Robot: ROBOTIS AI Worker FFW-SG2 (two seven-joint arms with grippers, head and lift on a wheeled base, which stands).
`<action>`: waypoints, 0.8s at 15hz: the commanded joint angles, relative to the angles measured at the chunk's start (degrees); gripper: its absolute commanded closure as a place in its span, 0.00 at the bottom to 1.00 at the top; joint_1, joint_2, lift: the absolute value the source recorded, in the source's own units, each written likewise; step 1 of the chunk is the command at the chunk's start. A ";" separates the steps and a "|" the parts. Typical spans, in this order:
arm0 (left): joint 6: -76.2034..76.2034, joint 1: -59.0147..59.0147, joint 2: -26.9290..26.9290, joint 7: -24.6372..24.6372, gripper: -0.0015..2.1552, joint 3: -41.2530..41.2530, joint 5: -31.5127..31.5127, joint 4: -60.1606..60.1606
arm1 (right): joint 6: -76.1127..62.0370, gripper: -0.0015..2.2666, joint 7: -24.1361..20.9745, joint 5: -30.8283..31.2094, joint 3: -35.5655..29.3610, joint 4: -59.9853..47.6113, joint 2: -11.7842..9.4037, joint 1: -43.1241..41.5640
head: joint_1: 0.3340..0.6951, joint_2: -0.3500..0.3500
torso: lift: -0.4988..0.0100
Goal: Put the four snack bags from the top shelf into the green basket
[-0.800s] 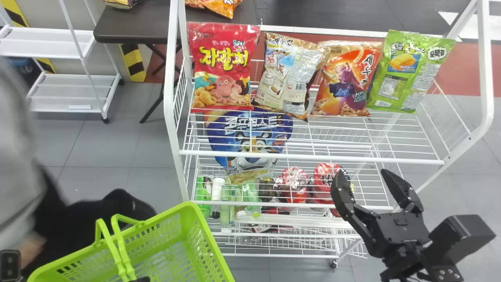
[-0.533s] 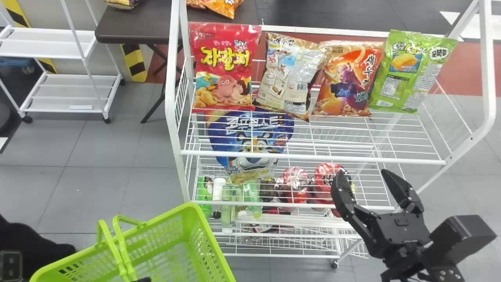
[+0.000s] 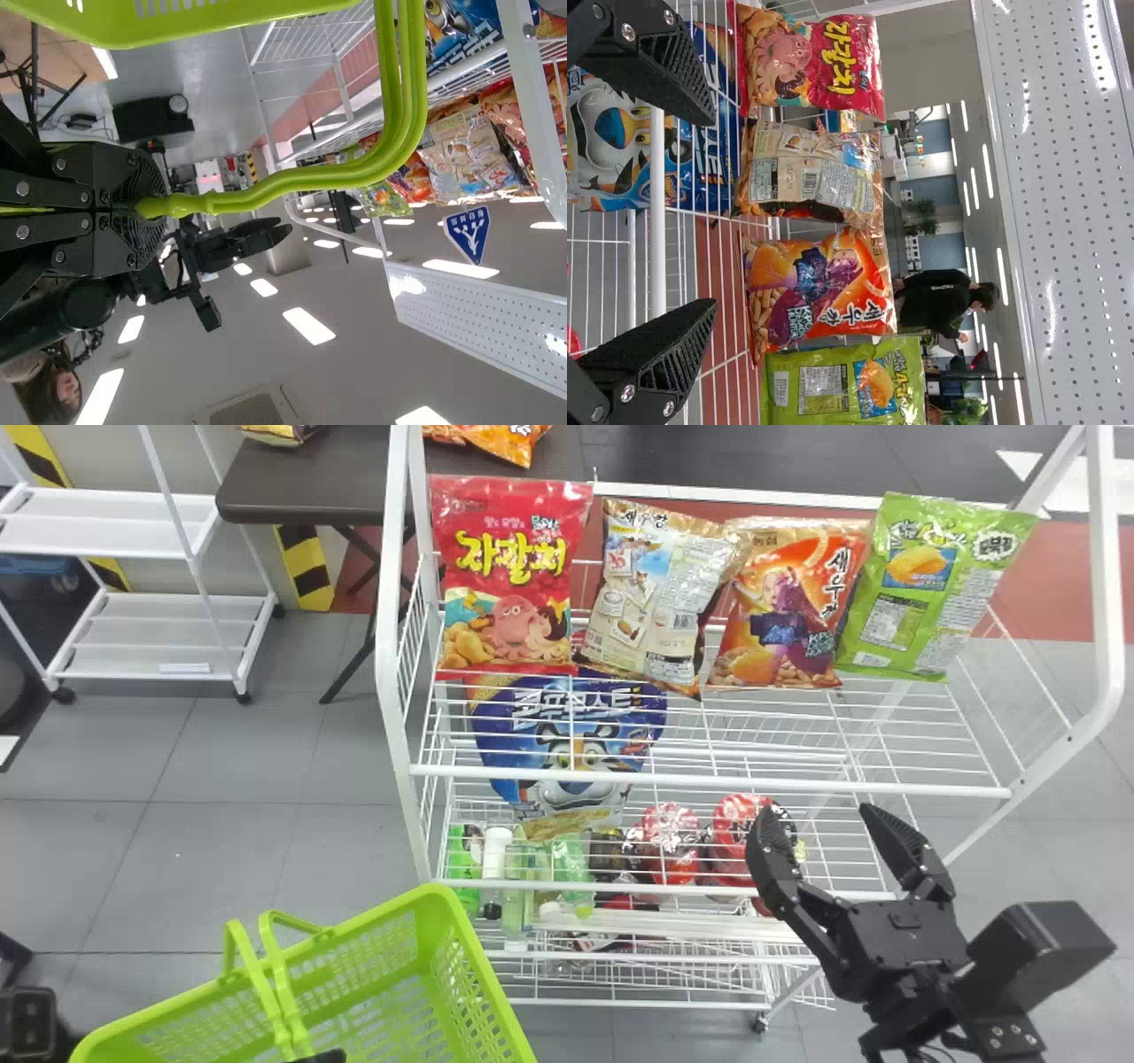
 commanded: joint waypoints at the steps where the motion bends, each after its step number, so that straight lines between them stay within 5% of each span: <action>1: 2.65 -1.59 0.17 -0.66 1.00 -0.08 0.18 0.26 | 3.17 0.04 -0.09 0.32 0.93 0.11 0.00 -2.41 | 1.00 0.40 | 0.98; 8: 3.88 -3.08 0.44 -0.66 1.00 -0.96 0.18 0.09 | 17.41 0.04 -4.92 4.19 11.66 10.92 0.62 -23.07 | 1.00 0.53 | 0.98; 12: 3.88 -3.35 0.44 -0.66 1.00 -0.78 0.18 0.17 | 20.05 0.04 -7.91 4.19 19.30 21.29 1.32 -35.46 | 1.00 0.68 | 0.98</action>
